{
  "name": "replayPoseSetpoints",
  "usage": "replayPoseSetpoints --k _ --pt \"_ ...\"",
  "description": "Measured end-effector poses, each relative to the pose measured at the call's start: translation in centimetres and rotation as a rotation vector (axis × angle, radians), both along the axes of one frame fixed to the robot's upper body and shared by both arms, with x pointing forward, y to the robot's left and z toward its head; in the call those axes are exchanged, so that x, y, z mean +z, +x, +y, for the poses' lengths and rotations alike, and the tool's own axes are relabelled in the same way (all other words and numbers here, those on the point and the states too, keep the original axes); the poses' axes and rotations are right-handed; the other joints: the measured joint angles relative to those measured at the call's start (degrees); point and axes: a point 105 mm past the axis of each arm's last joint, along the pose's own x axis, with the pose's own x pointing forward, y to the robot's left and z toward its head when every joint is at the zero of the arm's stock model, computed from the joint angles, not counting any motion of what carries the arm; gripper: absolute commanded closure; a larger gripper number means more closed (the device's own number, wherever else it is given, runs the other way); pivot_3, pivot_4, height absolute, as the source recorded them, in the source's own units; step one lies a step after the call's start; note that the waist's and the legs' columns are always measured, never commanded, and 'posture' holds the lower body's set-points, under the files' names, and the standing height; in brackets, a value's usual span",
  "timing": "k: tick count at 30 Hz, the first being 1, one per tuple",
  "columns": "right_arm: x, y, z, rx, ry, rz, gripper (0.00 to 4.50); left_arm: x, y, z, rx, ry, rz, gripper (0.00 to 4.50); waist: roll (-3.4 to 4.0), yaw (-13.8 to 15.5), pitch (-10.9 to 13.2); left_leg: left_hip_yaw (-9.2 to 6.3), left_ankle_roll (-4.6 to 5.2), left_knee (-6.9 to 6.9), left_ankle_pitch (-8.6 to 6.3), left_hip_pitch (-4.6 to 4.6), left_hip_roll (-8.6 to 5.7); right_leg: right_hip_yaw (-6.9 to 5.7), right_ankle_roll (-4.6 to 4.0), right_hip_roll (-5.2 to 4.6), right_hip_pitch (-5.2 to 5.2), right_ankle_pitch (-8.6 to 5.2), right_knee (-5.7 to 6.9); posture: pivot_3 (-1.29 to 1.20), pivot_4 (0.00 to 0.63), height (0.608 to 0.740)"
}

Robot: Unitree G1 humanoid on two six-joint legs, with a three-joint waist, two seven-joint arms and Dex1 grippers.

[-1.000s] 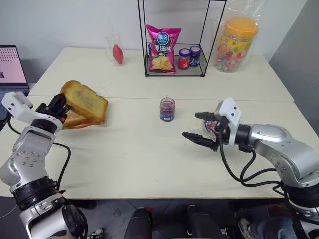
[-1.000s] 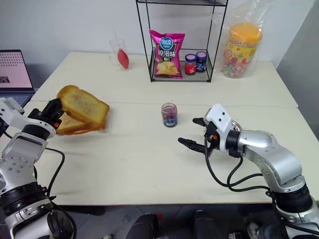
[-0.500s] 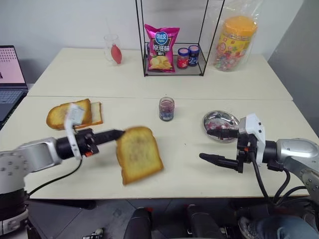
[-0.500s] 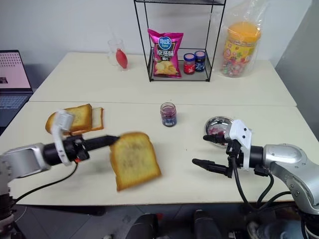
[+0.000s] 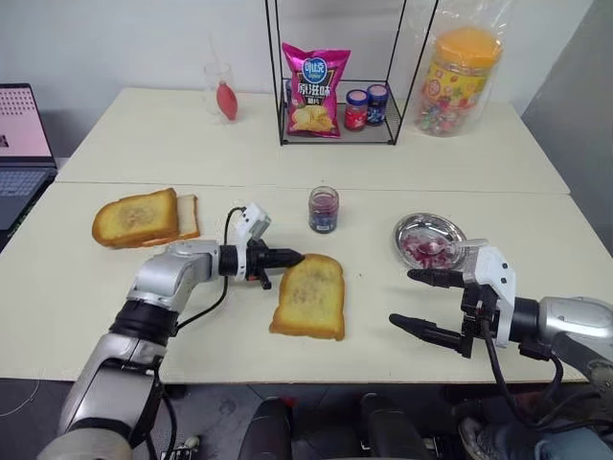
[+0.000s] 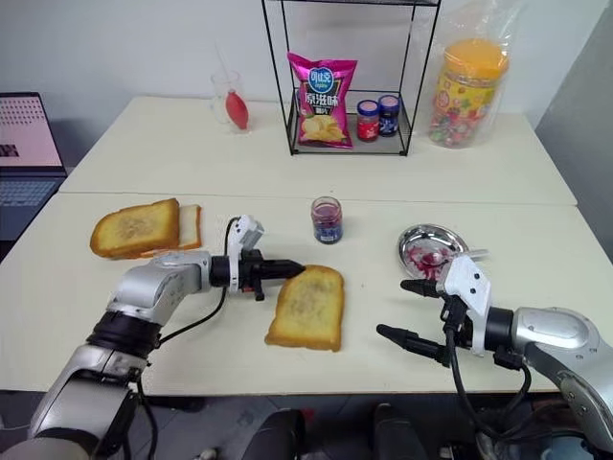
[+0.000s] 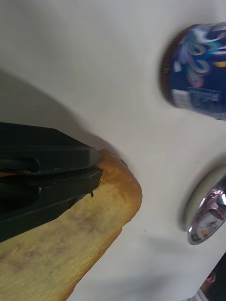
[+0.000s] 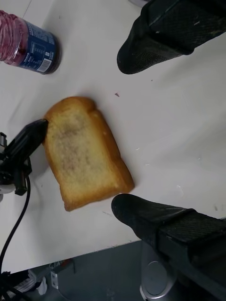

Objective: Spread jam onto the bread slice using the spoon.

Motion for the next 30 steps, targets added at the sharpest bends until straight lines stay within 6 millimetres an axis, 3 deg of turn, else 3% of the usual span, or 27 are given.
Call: replayPoseSetpoints --k 10,20,23,27,30 --pt "0.1 -0.4 -0.2 -0.025 -0.006 -0.019 0.00 -0.7 0.8 -0.1 -0.019 0.051 -0.032 4.49 0.00 -0.7 0.0 0.00 0.01 0.07 0.01 0.06 0.00 0.02 0.03 0.00 0.04 0.02 0.11 0.00 0.150 0.740" --pt "0.3 -0.4 -0.2 -0.031 -0.007 -0.033 0.00 -1.1 1.2 0.6 0.054 0.073 -0.080 2.66 0.00 -0.7 0.0 -0.01 0.01 0.08 0.01 0.09 0.00 0.02 0.04 0.00 0.06 0.03 0.15 0.00 0.150 0.740" --pt "0.4 -0.2 -0.3 -0.044 -0.007 -0.047 0.00 -1.1 1.3 1.3 0.094 0.068 -0.103 2.66 0.00 -0.7 0.0 -0.02 0.01 0.09 0.02 0.09 0.00 0.01 0.04 0.00 0.06 0.03 0.17 0.00 0.150 0.740" --pt "0.7 0.1 -0.5 -0.070 -0.001 -0.092 0.00 0.3 1.3 2.2 0.140 0.053 -0.211 2.66 0.00 -0.6 0.0 -0.02 0.01 0.10 0.02 0.10 0.00 0.02 0.05 -0.01 0.07 0.03 0.17 0.00 0.150 0.740" --pt "1.1 0.4 -1.1 -0.127 0.013 -0.142 0.00 2.5 0.9 4.1 0.164 0.087 -0.344 2.66 0.01 -0.7 0.0 -0.03 0.00 0.08 0.02 0.12 0.01 0.02 0.05 0.00 0.07 0.03 0.19 0.00 0.150 0.740"
